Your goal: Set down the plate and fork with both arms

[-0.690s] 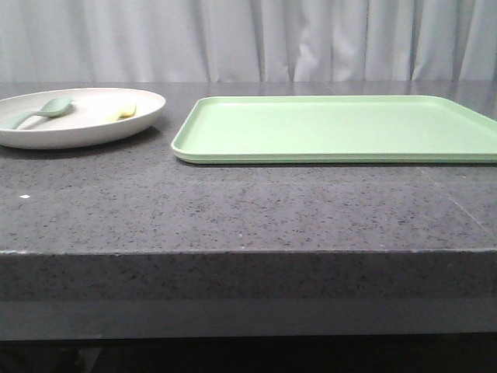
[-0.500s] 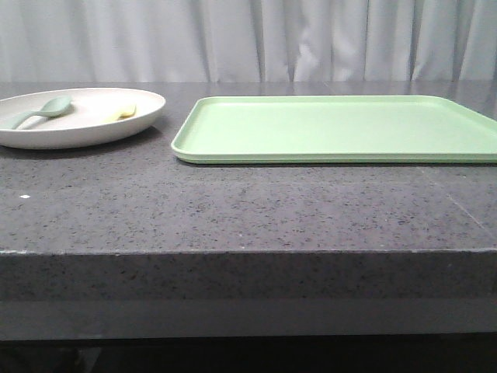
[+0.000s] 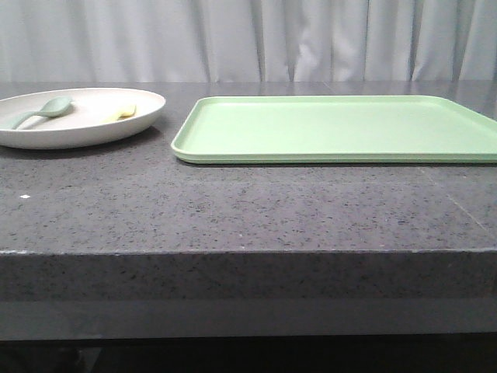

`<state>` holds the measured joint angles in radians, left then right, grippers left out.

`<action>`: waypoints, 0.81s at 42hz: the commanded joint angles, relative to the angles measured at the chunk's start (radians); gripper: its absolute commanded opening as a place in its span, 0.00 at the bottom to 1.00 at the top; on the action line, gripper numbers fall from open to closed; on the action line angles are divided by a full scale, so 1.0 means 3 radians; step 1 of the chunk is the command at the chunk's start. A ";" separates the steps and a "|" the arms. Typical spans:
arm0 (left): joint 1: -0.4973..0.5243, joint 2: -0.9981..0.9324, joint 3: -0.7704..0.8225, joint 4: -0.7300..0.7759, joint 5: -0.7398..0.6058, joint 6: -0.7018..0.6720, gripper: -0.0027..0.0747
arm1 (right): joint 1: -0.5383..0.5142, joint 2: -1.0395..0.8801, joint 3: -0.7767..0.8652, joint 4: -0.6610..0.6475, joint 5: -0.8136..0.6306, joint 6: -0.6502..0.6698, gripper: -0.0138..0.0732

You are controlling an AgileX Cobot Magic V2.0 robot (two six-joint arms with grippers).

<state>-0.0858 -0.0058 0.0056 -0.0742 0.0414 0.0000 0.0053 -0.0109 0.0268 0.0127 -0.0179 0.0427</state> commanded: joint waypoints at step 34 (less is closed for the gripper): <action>0.0004 0.0358 -0.1423 -0.0002 0.0335 -0.0019 0.01 | 0.0003 0.0304 -0.1355 -0.0042 0.0703 -0.0019 0.09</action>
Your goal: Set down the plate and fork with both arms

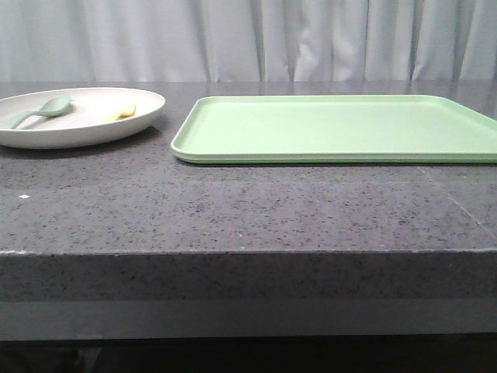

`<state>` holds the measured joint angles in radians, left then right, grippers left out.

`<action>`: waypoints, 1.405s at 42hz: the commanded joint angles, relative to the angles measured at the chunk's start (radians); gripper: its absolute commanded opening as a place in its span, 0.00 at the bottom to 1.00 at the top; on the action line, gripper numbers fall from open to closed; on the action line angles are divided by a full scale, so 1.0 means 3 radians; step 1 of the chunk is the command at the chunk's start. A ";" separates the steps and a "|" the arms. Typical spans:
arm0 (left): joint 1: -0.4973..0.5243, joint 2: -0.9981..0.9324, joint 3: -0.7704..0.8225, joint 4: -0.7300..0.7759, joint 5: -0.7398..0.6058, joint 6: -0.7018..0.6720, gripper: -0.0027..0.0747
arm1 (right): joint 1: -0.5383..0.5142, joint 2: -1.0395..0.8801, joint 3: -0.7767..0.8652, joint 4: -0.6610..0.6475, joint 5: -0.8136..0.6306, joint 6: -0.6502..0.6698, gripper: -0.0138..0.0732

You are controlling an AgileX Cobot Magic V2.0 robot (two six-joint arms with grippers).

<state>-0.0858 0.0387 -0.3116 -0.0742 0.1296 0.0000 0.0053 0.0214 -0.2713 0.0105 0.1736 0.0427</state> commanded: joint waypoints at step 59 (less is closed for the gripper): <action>0.0004 0.2080 -0.1498 0.0268 0.1156 -0.0019 0.78 | 0.0003 0.1728 -0.1355 -0.0255 0.1200 -0.0019 0.70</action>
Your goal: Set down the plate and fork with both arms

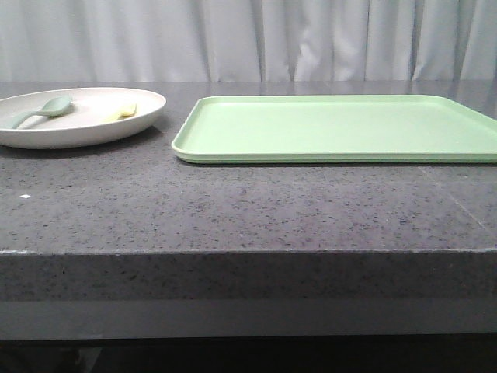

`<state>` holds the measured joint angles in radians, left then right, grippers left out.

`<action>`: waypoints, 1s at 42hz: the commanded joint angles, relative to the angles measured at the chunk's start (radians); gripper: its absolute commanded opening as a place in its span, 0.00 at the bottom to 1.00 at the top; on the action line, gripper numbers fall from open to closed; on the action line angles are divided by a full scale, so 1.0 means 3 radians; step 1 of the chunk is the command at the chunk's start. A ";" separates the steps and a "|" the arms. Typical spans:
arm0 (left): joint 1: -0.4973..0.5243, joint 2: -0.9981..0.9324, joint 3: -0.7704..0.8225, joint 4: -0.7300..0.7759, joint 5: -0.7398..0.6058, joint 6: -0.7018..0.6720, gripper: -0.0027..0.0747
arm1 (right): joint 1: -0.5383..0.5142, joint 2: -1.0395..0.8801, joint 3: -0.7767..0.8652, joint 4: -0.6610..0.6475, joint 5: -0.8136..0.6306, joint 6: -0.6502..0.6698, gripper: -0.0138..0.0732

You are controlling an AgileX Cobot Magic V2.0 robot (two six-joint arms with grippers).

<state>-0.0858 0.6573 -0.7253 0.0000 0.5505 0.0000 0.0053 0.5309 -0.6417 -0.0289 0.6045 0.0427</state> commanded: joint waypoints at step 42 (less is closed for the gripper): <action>0.0367 0.1713 -0.1514 0.0088 0.1080 0.0397 0.79 | 0.0003 0.0030 -0.0120 -0.0123 -0.0233 -0.0019 0.85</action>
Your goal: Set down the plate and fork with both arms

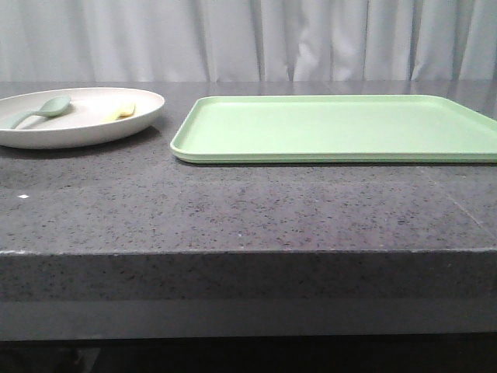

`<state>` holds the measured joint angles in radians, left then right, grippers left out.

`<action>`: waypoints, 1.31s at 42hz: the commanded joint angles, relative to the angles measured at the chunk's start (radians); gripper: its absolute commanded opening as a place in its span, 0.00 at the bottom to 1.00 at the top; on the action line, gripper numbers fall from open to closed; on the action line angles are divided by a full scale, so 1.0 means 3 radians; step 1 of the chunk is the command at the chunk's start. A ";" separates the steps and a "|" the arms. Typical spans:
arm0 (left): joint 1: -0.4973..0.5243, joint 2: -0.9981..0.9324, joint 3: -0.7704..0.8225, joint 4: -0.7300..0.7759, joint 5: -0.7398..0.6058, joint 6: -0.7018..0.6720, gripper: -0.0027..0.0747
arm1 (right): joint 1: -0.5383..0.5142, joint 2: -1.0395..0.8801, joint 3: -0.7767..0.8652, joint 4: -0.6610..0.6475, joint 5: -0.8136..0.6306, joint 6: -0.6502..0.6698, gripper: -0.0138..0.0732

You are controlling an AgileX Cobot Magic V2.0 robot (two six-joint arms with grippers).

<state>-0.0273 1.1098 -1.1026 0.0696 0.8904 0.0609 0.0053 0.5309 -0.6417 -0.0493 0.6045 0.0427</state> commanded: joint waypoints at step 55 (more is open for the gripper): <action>0.0853 0.3217 -0.2772 -0.2167 0.1271 0.1443 0.53 | 0.0003 0.0030 -0.0120 -0.0055 -0.0230 -0.0019 0.85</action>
<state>0.2341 2.1208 -1.9056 -0.5328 1.2290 0.4918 0.0053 0.5309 -0.6417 -0.0510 0.6045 0.0427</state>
